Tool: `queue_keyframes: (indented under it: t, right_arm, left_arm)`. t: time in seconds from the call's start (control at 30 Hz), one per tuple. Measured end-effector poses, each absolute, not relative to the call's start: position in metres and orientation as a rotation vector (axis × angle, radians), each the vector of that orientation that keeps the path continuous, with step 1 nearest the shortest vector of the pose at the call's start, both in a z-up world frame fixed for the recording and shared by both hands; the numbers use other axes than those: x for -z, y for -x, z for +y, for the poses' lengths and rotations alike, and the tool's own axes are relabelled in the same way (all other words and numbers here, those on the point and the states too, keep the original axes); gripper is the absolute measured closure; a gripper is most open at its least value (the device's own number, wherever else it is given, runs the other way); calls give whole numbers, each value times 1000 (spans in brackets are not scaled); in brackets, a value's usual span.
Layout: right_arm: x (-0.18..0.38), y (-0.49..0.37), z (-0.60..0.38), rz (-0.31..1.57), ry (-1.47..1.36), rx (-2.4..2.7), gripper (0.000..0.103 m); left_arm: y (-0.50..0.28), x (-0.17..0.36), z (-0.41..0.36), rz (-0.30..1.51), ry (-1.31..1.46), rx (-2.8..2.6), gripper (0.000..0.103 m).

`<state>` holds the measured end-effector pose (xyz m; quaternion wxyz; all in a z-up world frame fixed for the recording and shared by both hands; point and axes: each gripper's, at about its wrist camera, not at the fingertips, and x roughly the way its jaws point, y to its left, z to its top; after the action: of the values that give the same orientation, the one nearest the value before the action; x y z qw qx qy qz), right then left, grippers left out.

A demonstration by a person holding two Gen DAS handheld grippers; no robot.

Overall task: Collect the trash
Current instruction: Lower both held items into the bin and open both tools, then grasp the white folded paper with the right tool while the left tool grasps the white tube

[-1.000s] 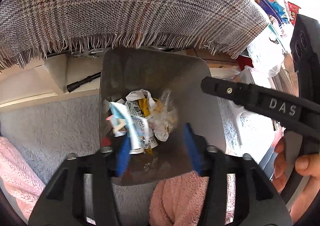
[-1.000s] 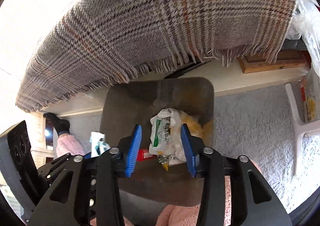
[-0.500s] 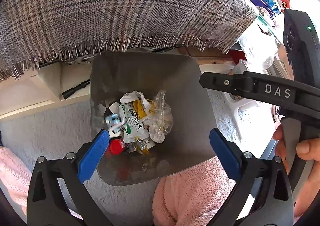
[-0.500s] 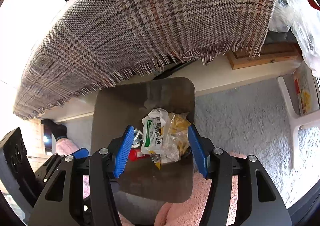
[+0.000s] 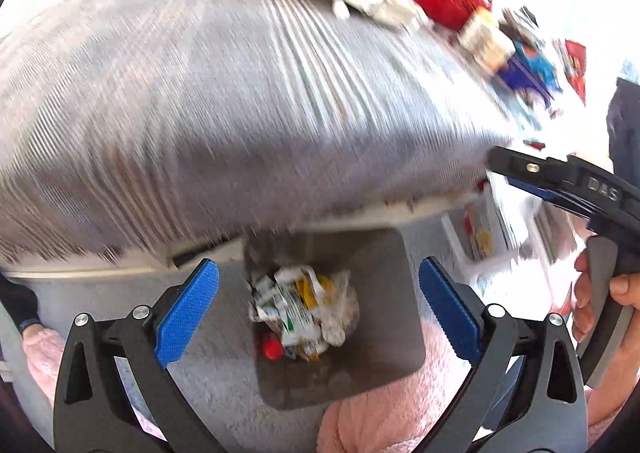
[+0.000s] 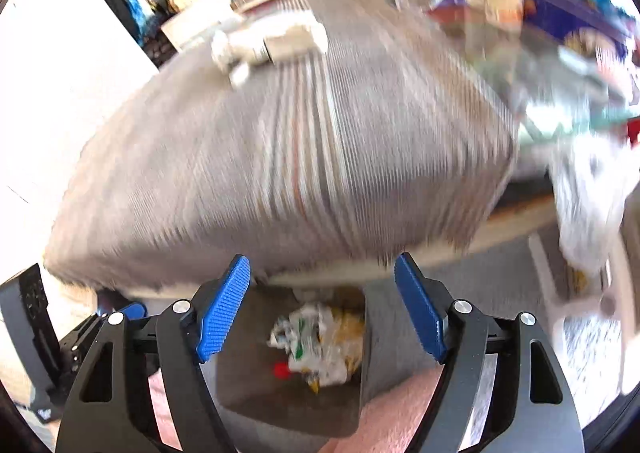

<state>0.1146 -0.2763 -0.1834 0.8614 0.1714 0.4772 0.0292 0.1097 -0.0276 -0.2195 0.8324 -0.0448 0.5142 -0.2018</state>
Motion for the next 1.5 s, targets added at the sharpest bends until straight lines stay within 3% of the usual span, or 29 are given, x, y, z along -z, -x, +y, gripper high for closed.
queue_keyframes:
  t: [0.23,0.7,0.9,1.1,1.17,1.27,1.5]
  right_arm:
    - [145,-184,-284,934,-282,-71,27]
    - [170,-291,-287,971,-101,-75,29]
    - [172,-314,-283,951,-81,-121,38]
    - [172,-325,-269,952,-60,-200,66]
    - [170,-326,-267,941,-69,-227,82]
    - [167,-325,-266,933,-79,-234,89]
    - [151,-314,-295,906,-189,-232,90]
  left_arm:
    - [-173,172,-22,1032,59,360,8]
    - [-288,142,-57,1009,44,321,8]
    - [-318,141,-78,1011,22,336,8]
    - [-331,152,-90,1033,19,344,8]
    - [-333,156,-91,1037,20,343,8]
    - [-333,161,-93,1041,7,338,8]
    - [-337,173,-116,1031,-56,373,9]
